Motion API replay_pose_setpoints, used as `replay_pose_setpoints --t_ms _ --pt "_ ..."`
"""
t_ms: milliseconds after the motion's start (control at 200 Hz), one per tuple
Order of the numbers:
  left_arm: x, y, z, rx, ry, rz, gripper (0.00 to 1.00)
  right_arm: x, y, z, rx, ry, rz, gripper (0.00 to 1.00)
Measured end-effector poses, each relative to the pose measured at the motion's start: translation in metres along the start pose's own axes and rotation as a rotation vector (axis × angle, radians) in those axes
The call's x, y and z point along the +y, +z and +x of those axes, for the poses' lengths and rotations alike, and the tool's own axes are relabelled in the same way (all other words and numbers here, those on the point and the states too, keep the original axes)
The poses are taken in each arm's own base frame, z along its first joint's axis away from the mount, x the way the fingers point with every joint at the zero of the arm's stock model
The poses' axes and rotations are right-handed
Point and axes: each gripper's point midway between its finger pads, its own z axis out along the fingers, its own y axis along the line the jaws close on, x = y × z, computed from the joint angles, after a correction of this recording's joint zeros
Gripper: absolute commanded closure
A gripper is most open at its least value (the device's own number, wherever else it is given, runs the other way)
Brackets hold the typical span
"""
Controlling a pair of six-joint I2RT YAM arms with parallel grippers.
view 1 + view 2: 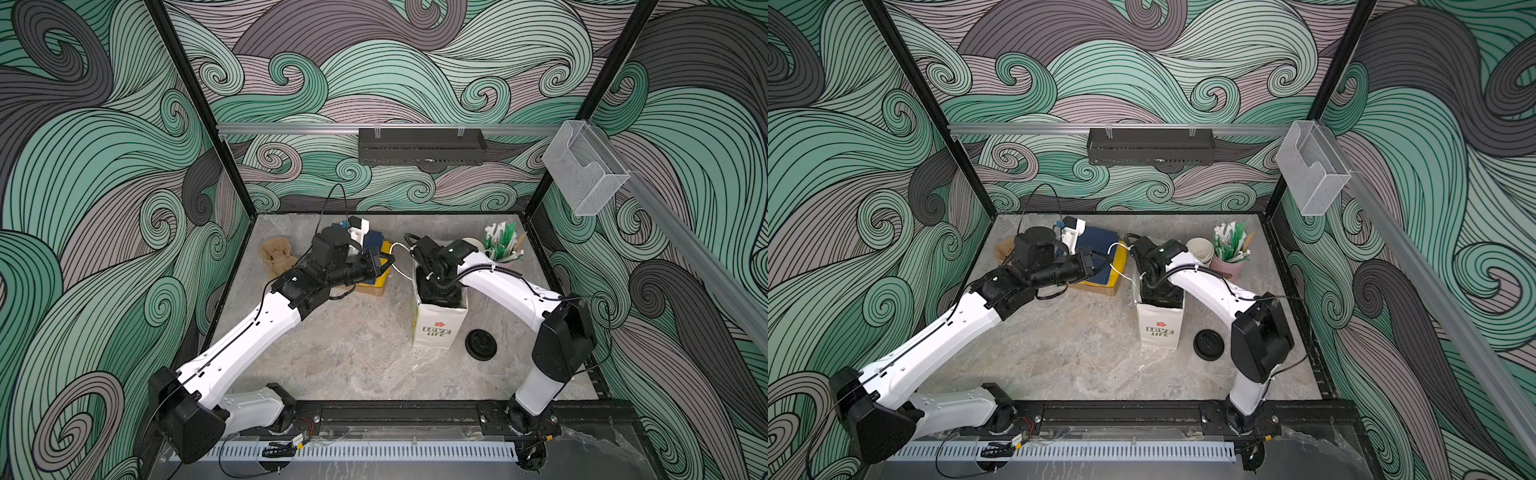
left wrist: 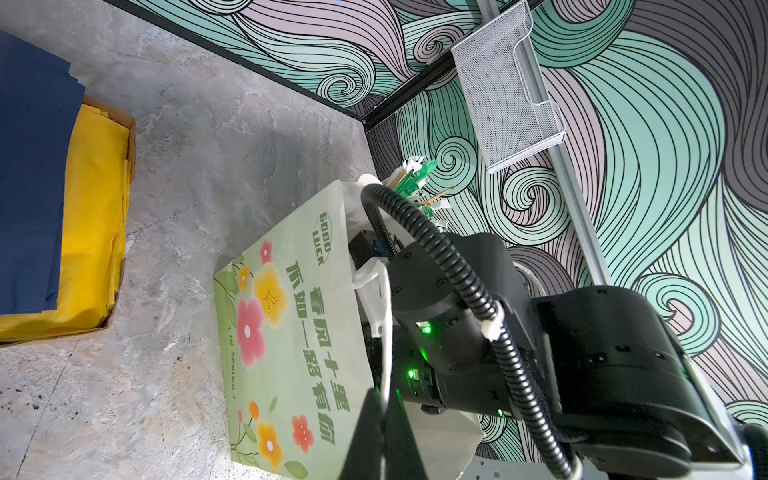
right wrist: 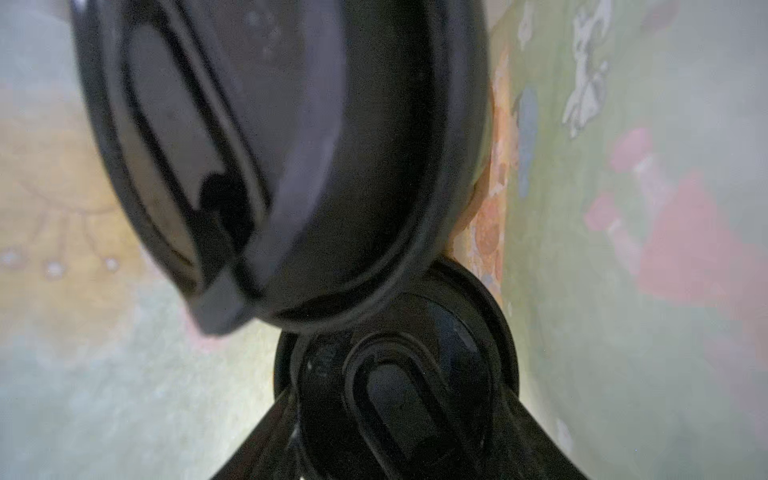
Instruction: Pack the takeout coffee
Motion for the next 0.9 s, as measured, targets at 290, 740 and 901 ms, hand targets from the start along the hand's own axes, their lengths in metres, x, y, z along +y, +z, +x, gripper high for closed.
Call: replay_pose_setpoints --t_ms 290,740,901 --pt "0.002 0.0011 0.0014 0.002 -0.004 -0.002 1.0 -0.0006 0.0023 -0.0014 0.002 -0.002 -0.002 0.45" --pt "0.0022 0.0013 0.0014 0.002 -0.005 -0.002 1.0 -0.0001 0.0058 -0.0053 0.008 -0.015 -0.001 0.45" --pt "0.0021 0.0013 0.0015 0.002 -0.006 -0.002 1.0 0.0 0.0062 -0.0054 0.009 -0.015 -0.001 0.45"
